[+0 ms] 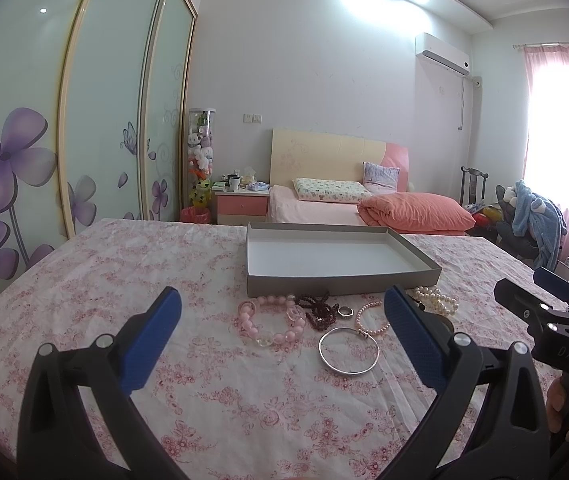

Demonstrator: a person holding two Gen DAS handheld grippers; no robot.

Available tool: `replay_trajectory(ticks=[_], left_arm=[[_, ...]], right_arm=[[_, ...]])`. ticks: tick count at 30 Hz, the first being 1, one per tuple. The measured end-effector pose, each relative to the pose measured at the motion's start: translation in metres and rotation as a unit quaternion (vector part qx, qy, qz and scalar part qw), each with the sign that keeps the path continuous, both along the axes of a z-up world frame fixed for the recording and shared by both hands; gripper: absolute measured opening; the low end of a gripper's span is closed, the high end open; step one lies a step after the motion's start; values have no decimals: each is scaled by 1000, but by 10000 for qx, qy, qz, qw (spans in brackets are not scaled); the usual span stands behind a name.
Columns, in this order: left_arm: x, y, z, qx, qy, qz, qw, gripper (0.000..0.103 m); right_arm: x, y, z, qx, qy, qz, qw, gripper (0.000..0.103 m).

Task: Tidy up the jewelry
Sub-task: 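Move left tool to the pink bead bracelet while right tool approaches the silver cuff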

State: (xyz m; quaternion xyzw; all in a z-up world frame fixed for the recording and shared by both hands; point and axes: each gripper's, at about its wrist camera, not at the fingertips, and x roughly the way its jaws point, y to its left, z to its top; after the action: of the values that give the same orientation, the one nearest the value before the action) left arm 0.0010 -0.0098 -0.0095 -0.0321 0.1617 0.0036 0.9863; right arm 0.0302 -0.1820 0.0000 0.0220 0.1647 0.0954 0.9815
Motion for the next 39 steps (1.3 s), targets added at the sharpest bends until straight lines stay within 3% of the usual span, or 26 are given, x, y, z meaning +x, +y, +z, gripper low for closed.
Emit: replay_trajectory(ticks=[3, 7, 14, 20, 28, 30, 31, 36, 39], left_arm=[[0, 5, -5, 13, 134, 58, 9999, 99], [24, 16, -12, -9, 568, 87, 9983, 99], [66, 39, -30, -331, 1586, 8, 9868, 99], [84, 43, -48, -431, 1985, -112, 9791, 99], [110, 47, -52, -378, 2312, -183, 9720, 99], [117, 48, -53, -359, 2370, -156, 9707, 97], [122, 50, -53, -323, 2401, -126, 9701, 96], [148, 56, -58, -211, 2642, -73, 9642, 76], [159, 56, -63, -100, 2727, -78, 9620, 71]], right_arm=[[5, -1, -4, 18, 215, 20, 9998, 101], [31, 1, -20, -71, 995, 198, 9948, 101], [68, 14, -52, -704, 2109, -20, 9750, 101], [94, 15, -78, -671, 2950, -204, 9529, 97], [93, 22, -74, -687, 2963, -279, 9522, 84], [95, 21, -73, -663, 2903, -320, 9541, 74], [92, 21, -72, -644, 2827, -292, 9566, 68], [92, 17, -74, -623, 2767, -214, 9587, 67], [91, 17, -73, -624, 2770, -208, 9586, 67]])
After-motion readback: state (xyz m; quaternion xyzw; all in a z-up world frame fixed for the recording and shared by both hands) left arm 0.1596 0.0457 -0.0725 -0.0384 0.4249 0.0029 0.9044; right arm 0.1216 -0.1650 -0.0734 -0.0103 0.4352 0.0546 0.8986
